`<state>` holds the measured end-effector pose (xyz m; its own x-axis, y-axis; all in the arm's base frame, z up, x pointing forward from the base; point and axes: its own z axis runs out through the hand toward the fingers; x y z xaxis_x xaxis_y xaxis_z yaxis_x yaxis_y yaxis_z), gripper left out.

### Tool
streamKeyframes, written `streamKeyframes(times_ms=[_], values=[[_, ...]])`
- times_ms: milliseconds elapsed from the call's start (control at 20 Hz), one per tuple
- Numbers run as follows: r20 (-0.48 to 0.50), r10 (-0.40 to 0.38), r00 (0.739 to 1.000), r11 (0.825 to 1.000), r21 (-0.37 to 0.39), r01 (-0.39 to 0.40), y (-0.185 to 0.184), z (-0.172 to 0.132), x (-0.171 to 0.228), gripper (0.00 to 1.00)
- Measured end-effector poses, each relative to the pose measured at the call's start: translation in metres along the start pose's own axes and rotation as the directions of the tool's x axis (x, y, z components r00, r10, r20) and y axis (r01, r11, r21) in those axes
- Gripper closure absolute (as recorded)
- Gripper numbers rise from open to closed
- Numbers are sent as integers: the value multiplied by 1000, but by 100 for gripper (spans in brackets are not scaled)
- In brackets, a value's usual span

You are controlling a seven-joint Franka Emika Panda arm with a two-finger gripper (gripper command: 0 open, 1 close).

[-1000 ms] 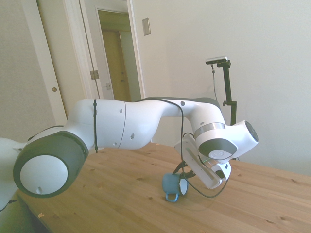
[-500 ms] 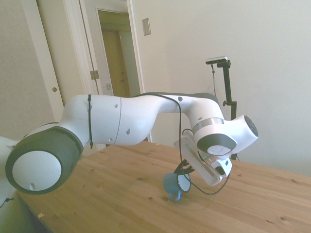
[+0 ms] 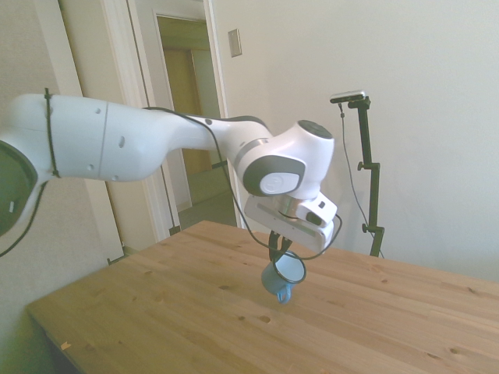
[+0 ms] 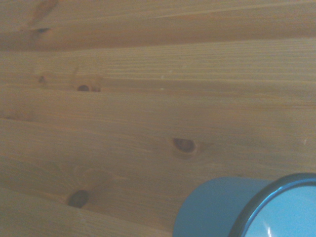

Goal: Flip the mug upright

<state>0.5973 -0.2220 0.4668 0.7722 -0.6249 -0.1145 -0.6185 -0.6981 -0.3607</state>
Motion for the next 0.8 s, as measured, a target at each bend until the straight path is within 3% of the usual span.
streamKeyframes(times_ms=[150,400,800], values=[[-119,5,993,996,-90,-15,-13,16,-23,100],[-272,4,962,982,-178,-55,-19,39,-53,100],[-360,5,933,949,-292,-118,-21,50,-60,100]])
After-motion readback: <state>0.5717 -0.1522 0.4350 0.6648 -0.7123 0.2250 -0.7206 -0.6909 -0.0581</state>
